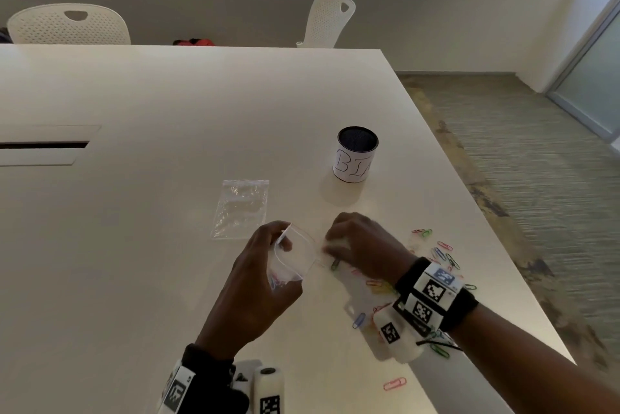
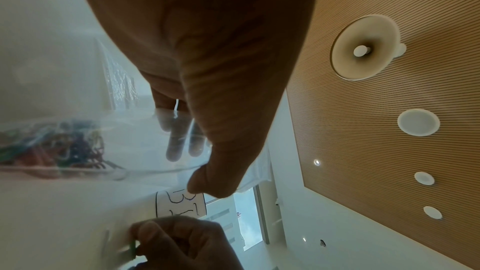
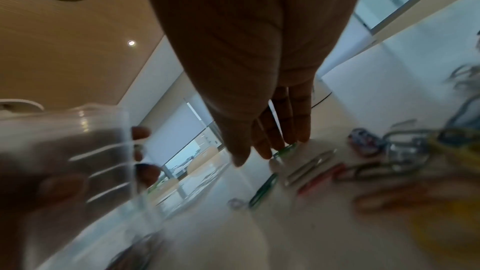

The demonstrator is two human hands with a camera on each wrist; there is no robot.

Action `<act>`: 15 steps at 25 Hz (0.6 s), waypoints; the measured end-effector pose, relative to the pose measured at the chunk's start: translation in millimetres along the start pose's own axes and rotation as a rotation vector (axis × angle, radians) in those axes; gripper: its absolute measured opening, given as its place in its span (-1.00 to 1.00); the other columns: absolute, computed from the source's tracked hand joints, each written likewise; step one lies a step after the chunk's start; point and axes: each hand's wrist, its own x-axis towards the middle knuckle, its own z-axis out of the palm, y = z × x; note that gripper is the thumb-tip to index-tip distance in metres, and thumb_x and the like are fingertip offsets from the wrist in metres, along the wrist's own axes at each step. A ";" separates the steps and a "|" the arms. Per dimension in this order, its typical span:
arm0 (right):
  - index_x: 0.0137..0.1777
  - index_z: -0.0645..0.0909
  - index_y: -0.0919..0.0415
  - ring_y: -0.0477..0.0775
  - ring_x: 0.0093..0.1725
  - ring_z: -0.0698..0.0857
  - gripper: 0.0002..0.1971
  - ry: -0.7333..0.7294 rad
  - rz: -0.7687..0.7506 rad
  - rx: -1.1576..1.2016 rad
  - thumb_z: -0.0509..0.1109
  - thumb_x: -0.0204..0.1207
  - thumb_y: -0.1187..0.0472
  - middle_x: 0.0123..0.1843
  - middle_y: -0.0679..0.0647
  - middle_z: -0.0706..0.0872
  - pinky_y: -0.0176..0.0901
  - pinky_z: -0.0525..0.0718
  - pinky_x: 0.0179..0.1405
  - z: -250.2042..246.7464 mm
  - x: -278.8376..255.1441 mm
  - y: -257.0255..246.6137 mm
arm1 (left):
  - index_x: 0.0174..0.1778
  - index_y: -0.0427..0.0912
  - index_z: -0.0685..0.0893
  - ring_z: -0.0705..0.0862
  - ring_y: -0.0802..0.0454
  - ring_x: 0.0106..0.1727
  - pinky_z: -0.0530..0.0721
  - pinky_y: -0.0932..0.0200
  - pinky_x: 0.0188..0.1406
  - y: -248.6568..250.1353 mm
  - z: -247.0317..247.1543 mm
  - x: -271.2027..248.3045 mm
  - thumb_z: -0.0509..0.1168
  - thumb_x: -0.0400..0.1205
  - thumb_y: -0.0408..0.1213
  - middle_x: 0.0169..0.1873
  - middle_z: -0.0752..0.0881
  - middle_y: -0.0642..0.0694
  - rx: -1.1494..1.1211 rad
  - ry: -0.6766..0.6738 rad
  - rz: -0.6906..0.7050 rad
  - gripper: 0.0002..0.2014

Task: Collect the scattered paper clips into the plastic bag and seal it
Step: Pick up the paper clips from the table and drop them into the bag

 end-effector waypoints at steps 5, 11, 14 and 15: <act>0.16 0.80 0.09 -0.07 0.16 0.64 -0.83 -0.133 -0.187 -0.022 0.53 0.60 0.13 0.23 -0.04 0.74 -0.14 0.76 0.17 8.2 -15.9 -16.2 | 0.42 0.23 0.41 0.64 0.27 0.18 0.64 0.45 0.01 -1.8 2.8 0.3 0.61 0.45 -0.29 0.12 0.61 0.25 -0.003 -0.013 0.013 -0.28; 0.28 0.72 -0.03 -0.13 0.18 0.68 -0.72 -0.138 -0.053 -0.112 0.52 0.60 -0.02 0.33 -0.14 0.66 -0.25 0.76 0.06 -29.7 -39.6 18.6 | 0.41 0.22 0.44 0.67 0.14 0.09 0.68 0.40 -0.05 0.6 2.6 -0.1 0.58 0.47 -0.33 0.13 0.62 0.22 -0.030 -0.013 0.015 -0.32; 0.59 0.44 -0.28 -0.22 0.30 0.46 -0.31 -0.255 -0.003 -0.147 0.56 0.46 -0.23 0.50 -0.24 0.44 -0.29 0.65 0.06 -35.4 -48.9 29.4 | 0.41 0.22 0.44 0.67 0.15 0.06 0.67 0.46 -0.10 2.4 4.3 1.8 0.58 0.47 -0.33 0.13 0.62 0.21 -0.036 -0.023 0.016 -0.32; 0.62 0.40 -0.31 -0.23 0.31 0.41 -0.27 -0.279 -0.008 -0.177 0.56 0.46 -0.23 0.54 -0.23 0.41 -0.31 0.64 0.07 -33.8 -51.0 31.0 | 0.41 0.23 0.44 0.67 0.12 0.03 0.68 0.42 -0.12 3.3 4.9 2.3 0.57 0.47 -0.32 0.13 0.62 0.21 -0.042 -0.028 0.015 -0.32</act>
